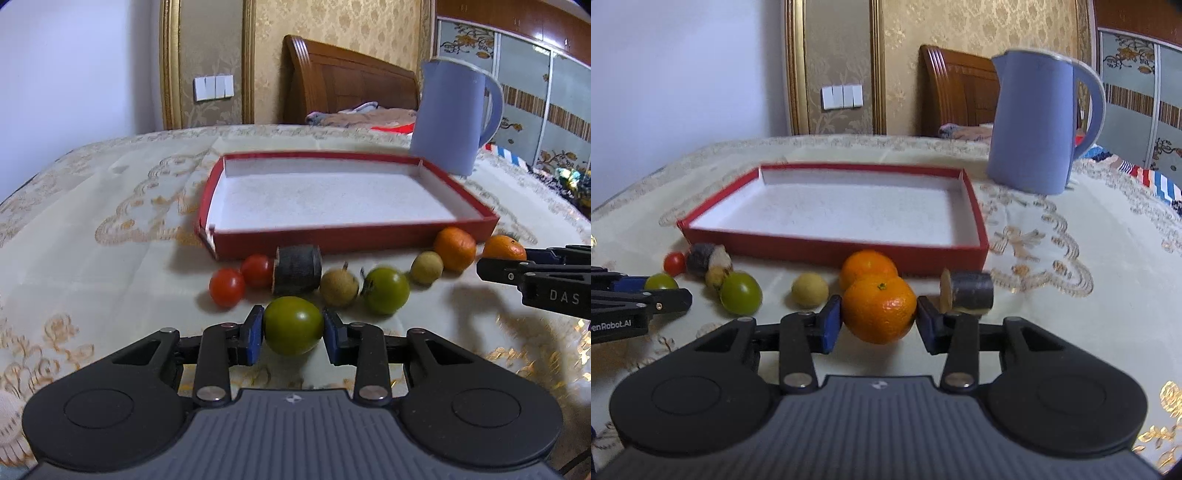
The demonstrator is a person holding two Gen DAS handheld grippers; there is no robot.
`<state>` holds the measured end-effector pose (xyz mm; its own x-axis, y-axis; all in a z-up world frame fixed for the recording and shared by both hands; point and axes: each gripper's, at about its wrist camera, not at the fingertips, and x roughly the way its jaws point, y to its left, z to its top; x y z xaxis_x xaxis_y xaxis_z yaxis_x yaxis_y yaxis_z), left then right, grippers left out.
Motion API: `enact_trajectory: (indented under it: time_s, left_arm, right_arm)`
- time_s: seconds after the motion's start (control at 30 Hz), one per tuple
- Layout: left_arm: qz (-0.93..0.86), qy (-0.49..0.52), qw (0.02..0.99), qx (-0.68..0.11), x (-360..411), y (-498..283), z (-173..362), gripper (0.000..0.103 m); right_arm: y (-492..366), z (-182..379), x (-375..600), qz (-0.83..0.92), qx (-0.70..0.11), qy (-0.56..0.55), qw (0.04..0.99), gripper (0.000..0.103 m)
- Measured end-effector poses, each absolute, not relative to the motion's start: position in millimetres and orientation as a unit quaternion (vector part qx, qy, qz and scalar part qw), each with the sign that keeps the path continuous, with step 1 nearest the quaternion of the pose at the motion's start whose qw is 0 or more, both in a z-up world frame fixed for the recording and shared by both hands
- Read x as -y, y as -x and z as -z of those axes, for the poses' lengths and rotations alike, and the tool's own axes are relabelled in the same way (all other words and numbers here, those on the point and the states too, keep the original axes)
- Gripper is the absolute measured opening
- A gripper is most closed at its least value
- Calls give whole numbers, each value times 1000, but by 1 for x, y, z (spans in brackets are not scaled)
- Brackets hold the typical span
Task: Organize fruits
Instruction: 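Carry the green tomato and mandarin over the red box with both tools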
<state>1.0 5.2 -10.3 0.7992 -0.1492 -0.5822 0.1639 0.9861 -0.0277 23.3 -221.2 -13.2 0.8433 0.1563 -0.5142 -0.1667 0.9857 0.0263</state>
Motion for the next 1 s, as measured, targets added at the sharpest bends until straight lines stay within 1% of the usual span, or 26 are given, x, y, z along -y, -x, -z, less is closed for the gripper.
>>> enact_trajectory:
  time_s: [0.23, 0.43, 0.6, 0.77, 1.0]
  left_arm:
    - [86, -47, 960, -264, 9, -9, -28, 33]
    - [58, -53, 969, -235, 17, -47, -46, 33]
    - [36, -39, 967, -251, 17, -95, -39, 32]
    - [33, -25, 958, -283, 21, -137, -22, 32]
    - [21, -21, 949, -313, 23, -160, 2, 33]
  right_arm:
    - [-30, -23, 220, -66, -217, 22, 974, 41]
    - [-56, -39, 219, -46, -188, 15, 981, 41]
    - [-96, -32, 218, -27, -205, -1, 978, 41]
    - [-143, -10, 216, -18, -246, -15, 969, 41]
    - [-180, 16, 216, -10, -294, -22, 955, 41]
